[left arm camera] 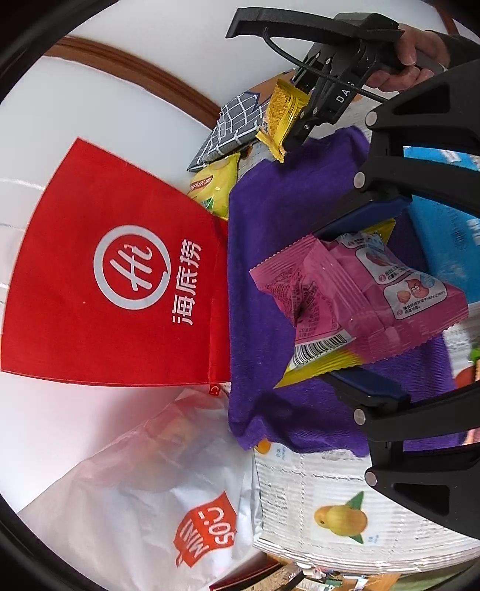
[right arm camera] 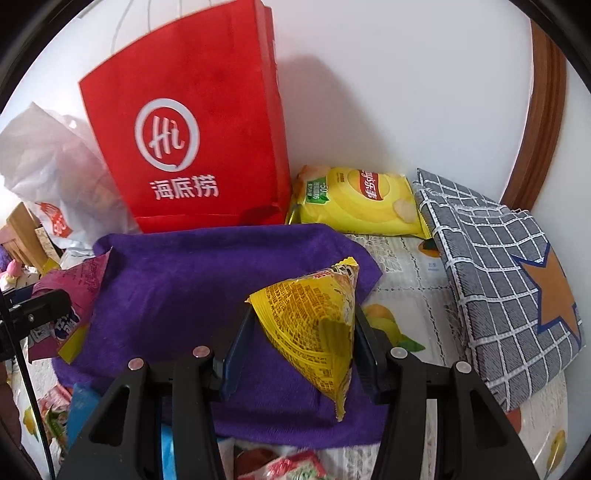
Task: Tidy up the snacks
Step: 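Carry the pink bag with the left tool while the right tool carries the yellow snack toward the purple towel, then lower and release the pink bag onto the towel while the right tool releases the yellow snack there, then grasp the white-and-red strawberry snack bag with the right tool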
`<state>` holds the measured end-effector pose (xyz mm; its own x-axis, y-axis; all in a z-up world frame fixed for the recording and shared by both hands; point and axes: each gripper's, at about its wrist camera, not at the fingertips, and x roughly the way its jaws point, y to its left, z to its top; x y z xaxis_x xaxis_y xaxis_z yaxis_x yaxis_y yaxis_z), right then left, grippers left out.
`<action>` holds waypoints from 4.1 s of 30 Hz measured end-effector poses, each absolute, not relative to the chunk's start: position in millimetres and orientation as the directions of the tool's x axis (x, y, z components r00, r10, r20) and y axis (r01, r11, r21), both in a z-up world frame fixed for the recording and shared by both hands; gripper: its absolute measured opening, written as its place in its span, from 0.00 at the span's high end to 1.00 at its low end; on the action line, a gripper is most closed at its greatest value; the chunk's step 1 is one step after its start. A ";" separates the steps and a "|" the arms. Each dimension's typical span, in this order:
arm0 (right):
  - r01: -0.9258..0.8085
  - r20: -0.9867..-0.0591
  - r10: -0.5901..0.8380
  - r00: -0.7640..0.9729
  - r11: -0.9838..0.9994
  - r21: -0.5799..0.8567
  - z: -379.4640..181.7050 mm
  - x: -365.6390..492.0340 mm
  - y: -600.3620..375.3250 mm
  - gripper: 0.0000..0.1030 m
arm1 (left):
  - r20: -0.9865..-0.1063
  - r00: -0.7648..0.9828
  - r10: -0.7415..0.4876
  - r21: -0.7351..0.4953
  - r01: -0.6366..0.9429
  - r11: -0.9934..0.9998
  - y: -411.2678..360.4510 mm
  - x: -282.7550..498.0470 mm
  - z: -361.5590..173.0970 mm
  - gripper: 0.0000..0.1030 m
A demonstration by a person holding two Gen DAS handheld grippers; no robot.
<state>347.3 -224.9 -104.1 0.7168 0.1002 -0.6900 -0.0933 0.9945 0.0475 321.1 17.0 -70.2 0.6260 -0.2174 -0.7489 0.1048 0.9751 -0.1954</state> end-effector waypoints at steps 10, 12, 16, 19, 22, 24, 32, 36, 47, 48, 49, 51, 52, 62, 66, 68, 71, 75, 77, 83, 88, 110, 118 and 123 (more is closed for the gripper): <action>-0.084 -0.708 0.088 0.701 0.996 0.041 -121.1 385.4 -220.2 0.51 | -0.763 0.611 -0.210 -0.181 0.110 0.977 16.0 355.6 -88.1 0.37; -0.082 -0.713 0.085 0.696 0.996 0.038 -125.2 390.7 -218.1 0.51 | -0.768 0.606 -0.210 -0.182 0.108 0.977 17.0 359.6 -93.3 0.37; -0.081 -0.725 0.076 0.684 0.996 0.029 -133.6 397.7 -216.5 0.51 | -0.773 0.599 -0.209 -0.181 0.108 0.978 18.2 365.0 -101.2 0.37; -0.082 -0.729 0.090 0.679 0.996 0.046 -138.3 400.5 -217.1 0.51 | -0.781 0.590 -0.203 -0.172 0.109 0.979 17.6 368.5 -105.0 0.37; -0.079 -0.725 0.076 0.684 0.996 0.029 -138.9 402.8 -214.2 0.51 | -0.786 0.584 -0.200 -0.171 0.105 0.980 18.4 370.5 -107.8 0.37; -0.090 -0.724 0.076 0.685 0.996 0.019 -138.7 402.6 -211.1 0.51 | -0.790 0.578 -0.205 -0.178 0.103 0.979 18.9 371.2 -109.4 0.37; -0.133 -0.732 0.088 0.676 0.991 -0.004 -143.1 400.0 -200.2 0.51 | -0.805 0.561 -0.194 -0.166 0.101 0.981 13.6 377.0 -116.2 0.37; -0.139 -0.741 0.088 0.665 0.990 -0.008 -148.1 401.3 -198.4 0.51 | -0.813 0.550 -0.191 -0.165 0.096 0.982 13.6 380.0 -120.2 0.37; -0.150 -0.764 0.088 0.639 0.989 -0.012 -156.5 400.0 -194.8 0.50 | -0.825 0.536 -0.180 -0.151 0.097 0.984 11.5 382.4 -127.5 0.36; -0.151 -0.764 0.087 0.639 0.988 -0.013 -156.8 400.5 -194.6 0.50 | -0.825 0.536 -0.180 -0.150 0.099 0.984 11.7 382.4 -127.5 0.36; -0.151 -0.765 0.086 0.638 0.988 -0.015 -156.5 401.9 -194.8 0.50 | -0.825 0.536 -0.181 -0.149 0.102 0.984 11.3 382.4 -127.5 0.36; -0.153 -0.767 0.086 0.636 0.988 -0.017 -156.6 402.2 -193.4 0.49 | -0.825 0.534 -0.184 -0.149 0.108 0.983 11.3 382.6 -127.5 0.36; -0.154 -0.768 0.086 0.635 0.988 -0.017 -156.6 402.8 -193.8 0.49 | -0.825 0.534 -0.185 -0.150 0.109 0.983 11.5 382.6 -127.6 0.36; -0.145 -0.760 0.076 0.645 0.989 -0.024 -144.4 393.5 -193.4 0.34 | -0.829 0.520 -0.205 -0.156 0.137 0.978 4.2 379.3 -124.9 0.31; -0.130 -0.757 0.080 0.649 0.991 -0.007 -133.4 385.1 -202.5 0.30 | -0.815 0.544 -0.199 -0.135 0.155 0.979 -2.0 372.0 -115.5 0.18; -0.121 -0.750 0.081 0.656 0.993 0.001 -127.1 380.2 -203.6 0.28 | -0.805 0.559 -0.197 -0.130 0.157 0.979 -2.9 368.3 -109.1 0.17; -0.105 -0.744 0.064 0.665 0.994 -0.007 -115.5 371.2 -206.0 0.25 | -0.798 0.569 -0.197 -0.133 0.153 0.979 -1.2 364.9 -101.4 0.17; -0.088 -0.729 0.062 0.682 0.996 0.002 -97.8 353.4 -211.5 0.21 | -0.780 0.595 -0.192 -0.137 0.138 0.981 1.2 355.5 -88.3 0.17; -0.081 -0.723 0.060 0.688 0.997 0.005 -91.8 346.4 -214.5 0.19 | -0.771 0.608 -0.191 -0.136 0.135 0.981 4.5 348.3 -81.7 0.17; -0.038 -0.708 0.023 0.705 0.999 -0.005 -74.0 313.0 -223.4 0.13 | -0.739 0.651 -0.172 -0.111 0.134 0.985 2.5 315.7 -56.8 0.17; -0.019 -0.687 -0.003 0.726 1.000 -0.024 -56.3 282.4 -226.0 0.09 | -0.706 0.681 -0.195 -0.127 0.149 0.981 4.2 282.3 -36.6 0.17; 0.033 -0.628 -0.100 0.772 0.993 -0.117 -40.5 161.9 -229.1 0.03 | -0.700 0.699 -0.146 -0.096 0.111 0.989 9.9 160.5 -21.9 0.17; 0.010 -0.655 -0.045 0.754 0.998 -0.058 -55.9 156.2 -240.0 0.08 | -0.711 0.687 -0.149 -0.116 0.093 0.989 17.9 145.4 -33.1 0.18; 0.065 -0.664 -0.074 0.744 0.997 -0.039 -65.3 160.7 -255.8 0.08 | -0.701 0.705 -0.108 -0.095 0.057 0.994 25.9 140.9 -38.3 0.17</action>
<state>160.7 -255.8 -65.3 0.7437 -0.0744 -0.6644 0.0646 0.9971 -0.0393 140.9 25.9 -38.3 0.7051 -0.1077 -0.7009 0.0570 0.9938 -0.0953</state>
